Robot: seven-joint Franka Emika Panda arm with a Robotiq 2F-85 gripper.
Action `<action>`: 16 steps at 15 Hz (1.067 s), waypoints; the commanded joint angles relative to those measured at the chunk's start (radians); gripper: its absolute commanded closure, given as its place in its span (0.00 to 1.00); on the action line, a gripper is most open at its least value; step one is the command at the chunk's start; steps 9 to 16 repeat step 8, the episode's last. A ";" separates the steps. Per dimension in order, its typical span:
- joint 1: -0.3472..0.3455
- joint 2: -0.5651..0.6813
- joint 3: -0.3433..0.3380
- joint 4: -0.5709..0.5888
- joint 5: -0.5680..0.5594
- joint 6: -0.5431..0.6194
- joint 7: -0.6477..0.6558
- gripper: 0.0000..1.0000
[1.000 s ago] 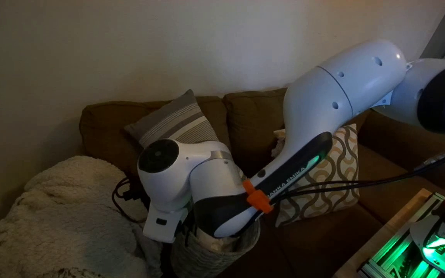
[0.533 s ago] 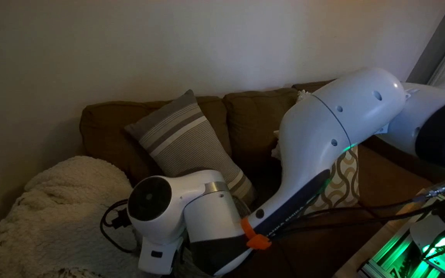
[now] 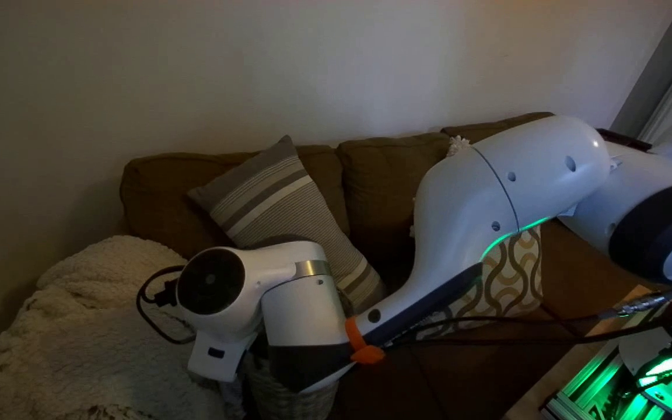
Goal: Move the basket to the left
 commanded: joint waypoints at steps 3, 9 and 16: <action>0.021 -0.053 -0.014 0.051 -0.013 0.025 0.070 0.00; 0.037 -0.098 -0.056 0.053 -0.018 -0.069 0.143 0.00; 0.037 -0.098 -0.056 0.053 -0.018 -0.069 0.143 0.00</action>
